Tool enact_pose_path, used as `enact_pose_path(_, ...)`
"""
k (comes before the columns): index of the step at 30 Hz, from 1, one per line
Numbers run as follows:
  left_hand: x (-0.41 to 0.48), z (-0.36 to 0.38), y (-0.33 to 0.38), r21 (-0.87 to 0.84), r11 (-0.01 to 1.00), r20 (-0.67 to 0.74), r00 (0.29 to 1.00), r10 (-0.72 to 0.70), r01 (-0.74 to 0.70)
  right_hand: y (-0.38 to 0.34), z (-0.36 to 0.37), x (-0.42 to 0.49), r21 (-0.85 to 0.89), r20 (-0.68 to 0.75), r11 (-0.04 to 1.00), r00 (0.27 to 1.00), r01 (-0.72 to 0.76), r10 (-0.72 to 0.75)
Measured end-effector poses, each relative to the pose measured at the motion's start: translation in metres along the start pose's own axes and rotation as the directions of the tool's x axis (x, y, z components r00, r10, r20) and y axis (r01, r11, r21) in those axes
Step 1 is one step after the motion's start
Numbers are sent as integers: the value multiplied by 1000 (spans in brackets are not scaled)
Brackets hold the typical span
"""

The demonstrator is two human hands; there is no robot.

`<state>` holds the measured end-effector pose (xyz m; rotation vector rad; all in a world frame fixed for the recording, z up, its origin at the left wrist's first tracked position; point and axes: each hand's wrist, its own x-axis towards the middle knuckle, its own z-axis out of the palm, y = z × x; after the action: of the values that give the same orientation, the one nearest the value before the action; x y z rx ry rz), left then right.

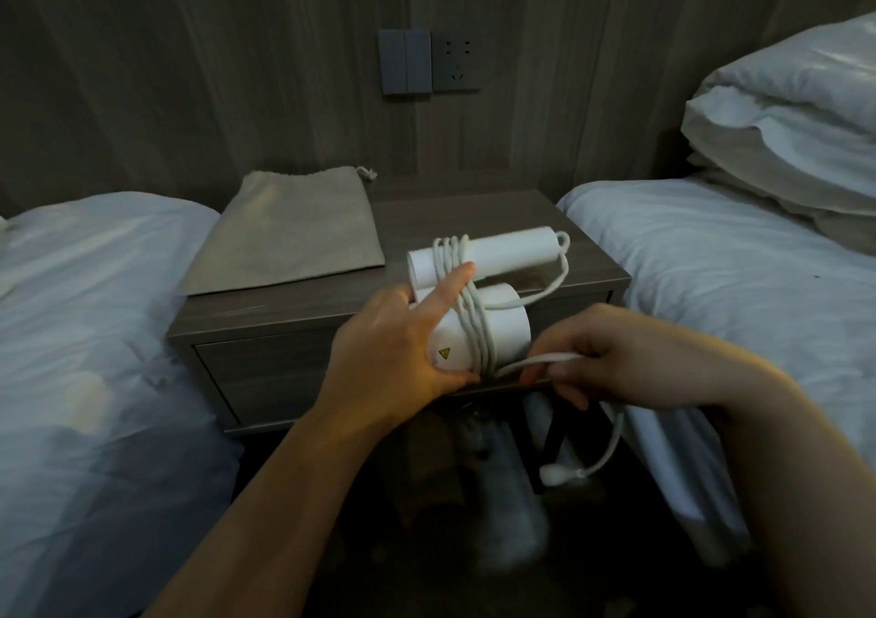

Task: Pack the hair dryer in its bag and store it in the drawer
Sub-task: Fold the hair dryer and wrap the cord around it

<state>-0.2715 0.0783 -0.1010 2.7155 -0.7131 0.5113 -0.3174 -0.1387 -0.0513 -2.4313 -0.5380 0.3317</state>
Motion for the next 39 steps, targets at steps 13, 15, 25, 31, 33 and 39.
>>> enact_pose_path(13, -2, 28, -3, 92, 983, 241, 961, 134, -160, 11, -2, 7, -45, -321, 995, 944, -91, 72)
enact_pose_path(15, -2, 30, -4, 42, 987, 288, 948, 134, -152, 11, -5, 3, -37, -230, 999, 973, -38, 28)
enact_pose_path(25, -5, 34, 1, -54, 970, 371, 897, 241, -239, 28, 5, 22, -132, -703, 905, 682, -404, 202)
enact_pose_path(31, -5, 35, 3, -127, 963, 370, 889, 270, -239, 42, 6, 25, 52, -678, 933, 674, -355, 294)
enact_pose_path(33, -5, 34, 3, -138, 962, 363, 891, 271, -237, 51, 3, 27, 102, -660, 947, 692, -306, 294)
enact_pose_path(39, -8, 32, 10, -234, 946, 352, 887, 299, -226, 71, 1, 31, 184, -599, 961, 752, -205, 275)
